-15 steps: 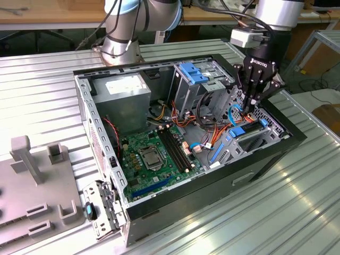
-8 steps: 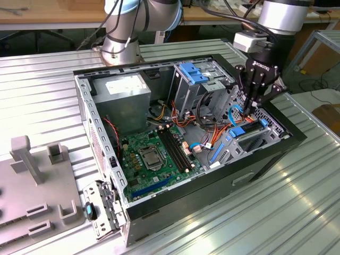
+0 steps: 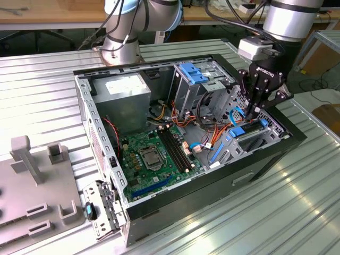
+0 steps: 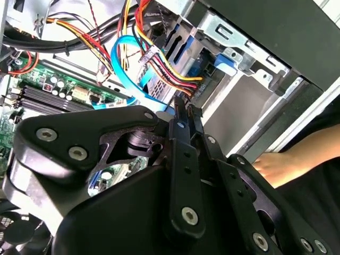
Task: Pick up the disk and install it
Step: 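Insert the second disk wire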
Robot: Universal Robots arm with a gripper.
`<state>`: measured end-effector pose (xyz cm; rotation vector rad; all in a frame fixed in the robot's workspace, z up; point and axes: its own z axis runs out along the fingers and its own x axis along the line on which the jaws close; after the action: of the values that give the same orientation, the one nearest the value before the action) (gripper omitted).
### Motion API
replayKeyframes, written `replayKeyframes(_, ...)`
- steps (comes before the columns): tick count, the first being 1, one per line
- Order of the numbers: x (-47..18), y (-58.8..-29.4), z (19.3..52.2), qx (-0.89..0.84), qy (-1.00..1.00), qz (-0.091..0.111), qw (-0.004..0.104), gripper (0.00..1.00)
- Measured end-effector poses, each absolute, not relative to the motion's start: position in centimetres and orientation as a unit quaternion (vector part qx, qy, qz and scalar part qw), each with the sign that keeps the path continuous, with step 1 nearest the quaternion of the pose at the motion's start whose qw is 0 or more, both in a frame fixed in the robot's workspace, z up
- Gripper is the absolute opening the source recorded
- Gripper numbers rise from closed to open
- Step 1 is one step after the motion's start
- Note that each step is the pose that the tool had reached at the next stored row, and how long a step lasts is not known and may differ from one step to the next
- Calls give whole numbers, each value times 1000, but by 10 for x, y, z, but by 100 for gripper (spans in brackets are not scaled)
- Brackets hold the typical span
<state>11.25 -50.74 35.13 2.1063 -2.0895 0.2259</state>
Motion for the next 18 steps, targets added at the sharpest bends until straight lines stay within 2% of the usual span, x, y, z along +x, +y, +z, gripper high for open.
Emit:
replayKeyframes(10,110,-512,351,706,-699,79,77,16)
replayKeyframes(18,109,-521,351,707,-701,73,62,16)
